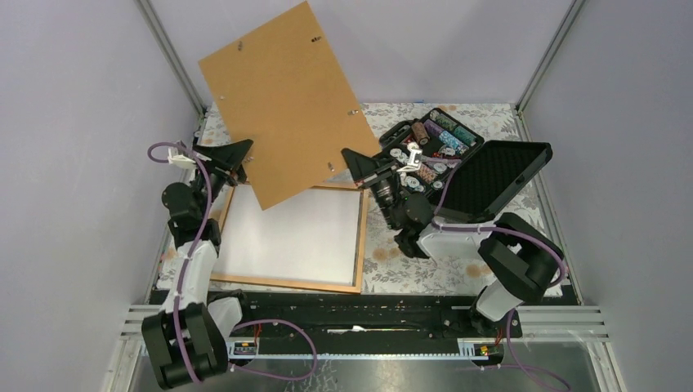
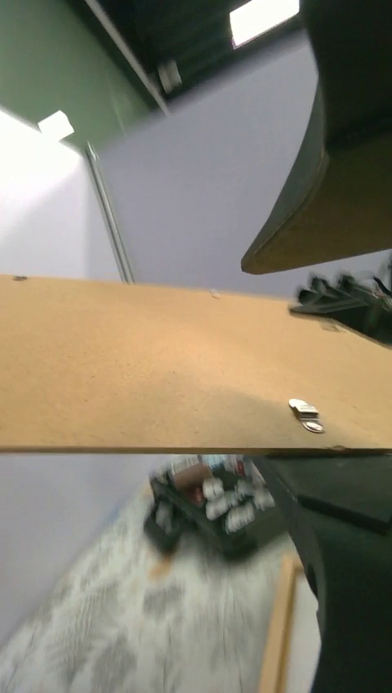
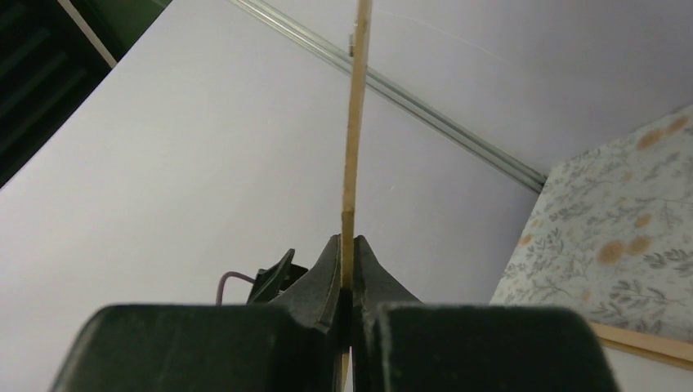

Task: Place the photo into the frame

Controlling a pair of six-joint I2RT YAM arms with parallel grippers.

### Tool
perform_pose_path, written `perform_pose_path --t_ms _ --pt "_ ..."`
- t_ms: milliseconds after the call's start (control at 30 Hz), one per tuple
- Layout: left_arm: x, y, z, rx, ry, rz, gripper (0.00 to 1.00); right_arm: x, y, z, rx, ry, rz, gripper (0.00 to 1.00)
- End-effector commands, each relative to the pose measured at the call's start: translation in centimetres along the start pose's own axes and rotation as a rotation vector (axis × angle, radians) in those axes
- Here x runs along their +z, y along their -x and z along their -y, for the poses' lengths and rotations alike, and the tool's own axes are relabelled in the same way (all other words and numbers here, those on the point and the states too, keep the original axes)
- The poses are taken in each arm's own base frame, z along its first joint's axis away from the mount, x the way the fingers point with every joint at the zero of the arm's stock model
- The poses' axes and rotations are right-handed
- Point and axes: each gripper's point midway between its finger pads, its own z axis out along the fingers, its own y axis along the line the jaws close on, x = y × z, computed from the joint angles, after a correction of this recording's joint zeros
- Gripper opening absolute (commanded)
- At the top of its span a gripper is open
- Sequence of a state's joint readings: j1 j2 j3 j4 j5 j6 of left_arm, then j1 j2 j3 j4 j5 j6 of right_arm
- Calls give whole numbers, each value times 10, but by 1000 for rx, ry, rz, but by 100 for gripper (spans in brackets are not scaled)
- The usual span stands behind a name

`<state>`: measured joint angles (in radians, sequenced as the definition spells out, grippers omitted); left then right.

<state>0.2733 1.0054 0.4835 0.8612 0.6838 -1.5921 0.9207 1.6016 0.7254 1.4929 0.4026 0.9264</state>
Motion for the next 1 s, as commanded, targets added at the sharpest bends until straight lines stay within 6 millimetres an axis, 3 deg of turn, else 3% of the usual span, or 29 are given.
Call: perform_pose_path --t_ms 0,67,167,267,367,600,733,967 --pt "-10 -10 -15 270 216 -95 79 0 66 -26 131 158 35 0" --pt "-17 1 -31 384 375 -88 83 5 67 -8 172 120 -91 0" --pt "-33 29 -35 520 594 -20 86 0 68 16 226 55 -267 0" --pt "-48 51 -26 620 740 57 87 -6 67 38 258 -23 -477 0" --pt "-39 54 -13 666 721 43 87 -23 61 45 324 -63 -665 0" --pt "-6 9 21 682 461 -152 90 -58 45 38 340 -105 -964 0" --pt "3 -20 30 710 365 -254 90 -82 36 49 313 -196 -1079 0" --pt "12 -60 37 756 252 -361 92 -90 20 56 314 -246 -1156 0"
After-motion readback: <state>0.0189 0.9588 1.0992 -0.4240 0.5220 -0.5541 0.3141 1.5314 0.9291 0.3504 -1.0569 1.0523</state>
